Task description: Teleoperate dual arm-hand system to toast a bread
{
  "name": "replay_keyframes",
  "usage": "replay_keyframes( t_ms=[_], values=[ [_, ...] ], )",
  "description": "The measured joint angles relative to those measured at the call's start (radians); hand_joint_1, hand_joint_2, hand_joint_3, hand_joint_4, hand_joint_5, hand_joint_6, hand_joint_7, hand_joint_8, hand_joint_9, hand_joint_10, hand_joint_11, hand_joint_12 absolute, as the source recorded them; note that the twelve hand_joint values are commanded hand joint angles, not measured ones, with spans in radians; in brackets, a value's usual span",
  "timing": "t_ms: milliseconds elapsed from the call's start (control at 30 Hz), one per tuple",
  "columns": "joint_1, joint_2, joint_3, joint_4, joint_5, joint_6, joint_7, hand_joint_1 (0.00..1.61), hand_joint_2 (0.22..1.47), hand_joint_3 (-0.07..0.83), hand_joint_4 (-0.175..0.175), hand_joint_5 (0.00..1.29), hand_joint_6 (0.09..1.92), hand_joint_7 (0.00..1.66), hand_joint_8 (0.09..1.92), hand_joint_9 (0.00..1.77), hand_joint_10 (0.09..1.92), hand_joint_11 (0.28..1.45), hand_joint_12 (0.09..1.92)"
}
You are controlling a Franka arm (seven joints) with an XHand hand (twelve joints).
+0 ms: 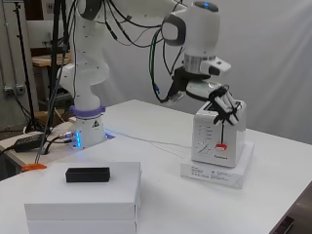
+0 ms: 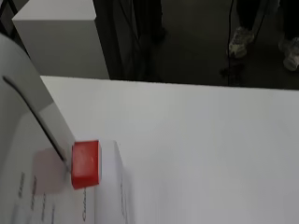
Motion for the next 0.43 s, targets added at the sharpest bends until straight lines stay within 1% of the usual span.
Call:
replay_keyframes(
  t_ms=[33, 67, 100, 133, 200, 267, 333, 433],
  values=[
    [-0.001, -0.035, 0.011, 0.002, -0.029, 0.003, 0.008, 0.00, 1.03, 0.000, 0.024, 0.66, 0.09, 0.83, 0.20, 0.95, 0.30, 0.49, 0.09],
    [-0.001, -0.080, 0.024, -0.007, -0.063, 0.001, 0.017, 0.00, 1.04, 0.001, 0.019, 0.64, 0.09, 0.82, 0.10, 0.96, 0.17, 0.48, 0.09],
    [-0.002, -0.124, 0.035, -0.020, -0.094, -0.003, 0.025, 0.00, 1.04, 0.004, 0.011, 0.61, 0.09, 0.73, 0.09, 0.82, 0.09, 0.45, 0.09],
    [-0.003, -0.170, 0.046, -0.037, -0.123, -0.008, 0.033, 0.00, 1.05, 0.006, 0.003, 0.58, 0.09, 0.64, 0.09, 0.70, 0.09, 0.42, 0.09],
    [-0.009, -0.280, 0.063, -0.088, -0.158, -0.026, 0.043, 0.00, 1.05, 0.004, -0.003, 0.54, 0.09, 0.54, 0.09, 0.56, 0.09, 0.39, 0.09],
    [-0.015, -0.383, 0.084, -0.166, -0.166, -0.036, 0.068, 0.00, 1.04, -0.001, 0.000, 0.53, 0.09, 0.50, 0.09, 0.52, 0.09, 0.37, 0.09],
    [-0.022, -0.468, 0.105, -0.255, -0.181, -0.037, 0.098, 0.00, 1.03, -0.004, 0.004, 0.49, 0.09, 0.45, 0.09, 0.48, 0.09, 0.36, 0.09],
    [-0.030, -0.576, 0.122, -0.372, -0.180, -0.029, 0.123, 0.00, 1.05, 0.005, 0.026, 0.50, 0.09, 0.41, 0.09, 0.46, 0.09, 0.37, 0.09]
  ],
)
